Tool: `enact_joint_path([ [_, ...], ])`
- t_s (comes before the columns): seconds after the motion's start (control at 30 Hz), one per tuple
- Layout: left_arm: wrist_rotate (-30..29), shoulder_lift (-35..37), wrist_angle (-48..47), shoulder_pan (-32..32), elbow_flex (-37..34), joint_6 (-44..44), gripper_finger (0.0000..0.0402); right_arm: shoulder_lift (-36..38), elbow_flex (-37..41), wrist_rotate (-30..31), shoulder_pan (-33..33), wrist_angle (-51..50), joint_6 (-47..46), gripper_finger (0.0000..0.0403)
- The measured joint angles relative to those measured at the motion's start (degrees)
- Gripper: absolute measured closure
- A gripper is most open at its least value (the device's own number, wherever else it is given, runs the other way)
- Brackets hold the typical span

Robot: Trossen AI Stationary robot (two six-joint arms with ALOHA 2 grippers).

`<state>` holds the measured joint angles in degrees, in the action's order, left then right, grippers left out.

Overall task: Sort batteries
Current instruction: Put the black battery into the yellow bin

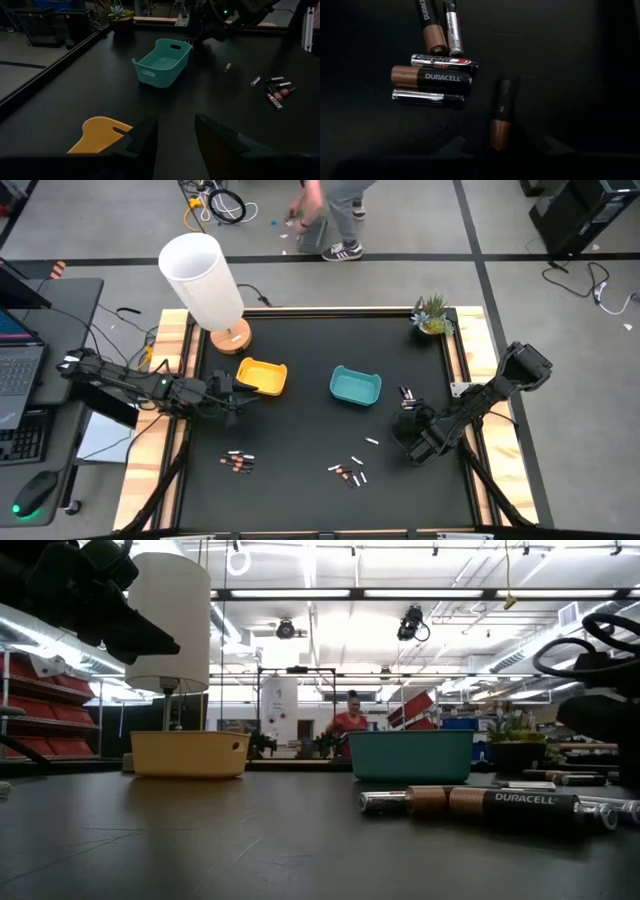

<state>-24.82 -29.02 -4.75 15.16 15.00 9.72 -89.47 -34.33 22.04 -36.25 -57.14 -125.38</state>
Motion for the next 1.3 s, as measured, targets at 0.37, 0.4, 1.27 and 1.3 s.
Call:
enact_joint_path([
  [0.37, 0.0, 0.0, 0.1, 0.0, 0.0, 0.9, 0.0257, 1.6, -6.6, -2.8, -0.5, -12.2, 3.7, 0.0377],
  [0.4, 0.0, 0.0, 0.1, 0.0, 0.0, 1.0, 0.0257, 2.0, -7.9, -1.5, -0.5, -13.4, 4.6, 0.0377],
  [1.27, -0.5, -0.6, 1.1, -0.2, 0.0, 0.8, 0.0257, 2.3, -26.1, 14.6, 20.1, 22.2, 75.2, 0.0377],
  [1.3, -0.5, -0.6, 1.1, -0.2, 0.0, 0.8, 0.0257, 2.4, -26.1, 12.9, 21.4, 25.8, 79.4, 0.0377],
])
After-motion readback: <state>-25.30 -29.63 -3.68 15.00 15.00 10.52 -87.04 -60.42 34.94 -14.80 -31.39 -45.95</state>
